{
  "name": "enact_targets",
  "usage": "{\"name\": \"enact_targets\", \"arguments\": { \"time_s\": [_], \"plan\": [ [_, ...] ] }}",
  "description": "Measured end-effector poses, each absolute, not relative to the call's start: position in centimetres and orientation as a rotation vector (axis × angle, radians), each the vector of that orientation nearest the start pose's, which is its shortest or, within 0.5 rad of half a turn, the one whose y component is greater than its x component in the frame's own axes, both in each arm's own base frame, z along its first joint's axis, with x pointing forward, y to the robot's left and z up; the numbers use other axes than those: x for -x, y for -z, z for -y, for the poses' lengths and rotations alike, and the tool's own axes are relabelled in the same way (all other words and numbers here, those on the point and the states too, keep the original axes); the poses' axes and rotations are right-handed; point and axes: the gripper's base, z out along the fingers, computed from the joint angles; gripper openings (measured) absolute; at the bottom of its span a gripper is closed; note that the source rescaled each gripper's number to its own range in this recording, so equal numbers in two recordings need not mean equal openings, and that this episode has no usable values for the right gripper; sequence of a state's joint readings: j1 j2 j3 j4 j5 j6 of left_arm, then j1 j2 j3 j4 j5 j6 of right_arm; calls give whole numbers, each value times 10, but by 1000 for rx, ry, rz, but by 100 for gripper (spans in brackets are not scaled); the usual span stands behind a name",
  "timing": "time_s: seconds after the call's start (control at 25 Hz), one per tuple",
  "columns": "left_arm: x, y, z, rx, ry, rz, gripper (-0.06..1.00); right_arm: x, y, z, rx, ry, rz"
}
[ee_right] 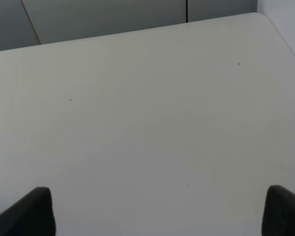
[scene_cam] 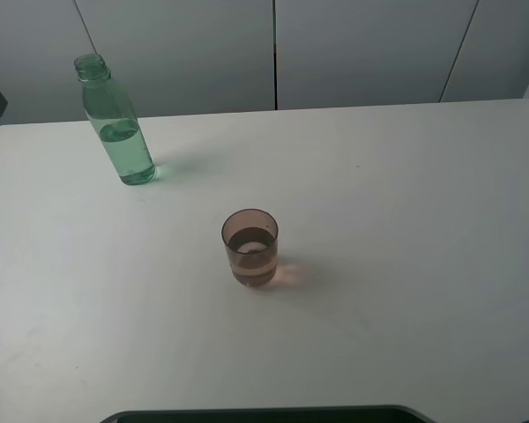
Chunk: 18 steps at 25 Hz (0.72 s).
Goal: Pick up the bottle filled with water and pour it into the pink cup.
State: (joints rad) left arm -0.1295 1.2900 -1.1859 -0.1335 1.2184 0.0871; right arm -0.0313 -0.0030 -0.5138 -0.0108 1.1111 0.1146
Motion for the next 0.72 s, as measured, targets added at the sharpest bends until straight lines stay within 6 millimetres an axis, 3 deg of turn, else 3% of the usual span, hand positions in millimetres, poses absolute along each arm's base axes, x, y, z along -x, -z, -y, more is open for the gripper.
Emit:
{"name": "enact_targets", "arguments": {
  "time_s": [0.44,0.72],
  "plan": [
    [-132,-313,29,-262,198,-2739,100,9,-277,1,-152,-38,-2072],
    [-87,-284,23,-259,197,-2685,100,9,-277,1,-152,-38,-2072]
  ]
}}
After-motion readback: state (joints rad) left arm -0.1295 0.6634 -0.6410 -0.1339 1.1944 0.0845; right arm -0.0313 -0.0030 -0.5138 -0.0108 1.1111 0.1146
